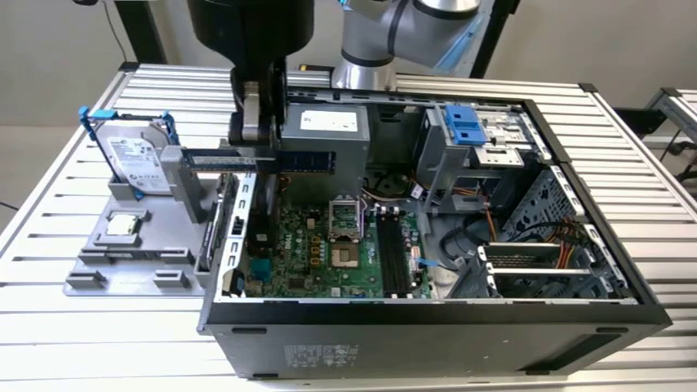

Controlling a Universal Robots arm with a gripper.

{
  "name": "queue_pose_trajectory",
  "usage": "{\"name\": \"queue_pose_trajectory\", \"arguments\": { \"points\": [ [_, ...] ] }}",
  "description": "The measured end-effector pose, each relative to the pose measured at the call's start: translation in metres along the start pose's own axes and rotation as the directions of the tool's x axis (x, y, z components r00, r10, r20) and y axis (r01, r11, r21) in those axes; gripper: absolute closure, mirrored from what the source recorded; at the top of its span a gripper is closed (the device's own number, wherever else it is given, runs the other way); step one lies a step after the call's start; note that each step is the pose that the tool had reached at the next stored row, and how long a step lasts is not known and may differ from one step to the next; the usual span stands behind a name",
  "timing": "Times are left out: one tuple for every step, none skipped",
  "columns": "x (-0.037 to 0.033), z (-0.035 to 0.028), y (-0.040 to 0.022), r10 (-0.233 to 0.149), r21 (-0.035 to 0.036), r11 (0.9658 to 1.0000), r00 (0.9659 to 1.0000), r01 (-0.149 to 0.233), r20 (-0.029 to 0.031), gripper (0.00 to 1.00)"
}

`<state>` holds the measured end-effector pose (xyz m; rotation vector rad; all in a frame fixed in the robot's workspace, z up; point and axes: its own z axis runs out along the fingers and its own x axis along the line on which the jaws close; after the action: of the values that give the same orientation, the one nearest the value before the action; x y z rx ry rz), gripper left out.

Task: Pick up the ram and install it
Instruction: 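Pick up the ram and move it above insertion slot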

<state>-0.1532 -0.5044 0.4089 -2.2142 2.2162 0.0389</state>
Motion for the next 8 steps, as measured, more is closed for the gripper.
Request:
{"name": "queue_pose_trajectory", "arguments": {
  "points": [
    [0.0000, 0.0000, -0.0022, 0.000, 0.0000, 1.0000, 1.0000, 0.000, 0.0000, 1.00],
    [0.0000, -0.0001, -0.0046, 0.000, 0.0000, 1.0000, 1.0000, 0.000, 0.0000, 1.00],
    [0.0000, -0.0001, -0.0070, -0.001, -0.0001, 1.0000, 1.0000, 0.001, 0.0000, 1.00],
    [0.0000, -0.0001, -0.0095, -0.001, -0.0001, 1.0000, 1.0000, 0.001, -0.0001, 1.00],
    [0.0000, -0.0002, -0.0120, -0.001, -0.0001, 1.0000, 1.0000, 0.001, -0.0001, 1.00],
    [0.0000, -0.0002, -0.0149, -0.001, -0.0001, 1.0000, 1.0000, 0.001, 0.0000, 1.00],
    [0.0000, -0.0002, -0.0178, -0.001, -0.0001, 1.0000, 1.0000, 0.001, -0.0001, 1.00],
    [0.0000, -0.0003, -0.0210, -0.002, -0.0001, 1.0000, 1.0000, 0.002, -0.0001, 1.00]
  ]
}}
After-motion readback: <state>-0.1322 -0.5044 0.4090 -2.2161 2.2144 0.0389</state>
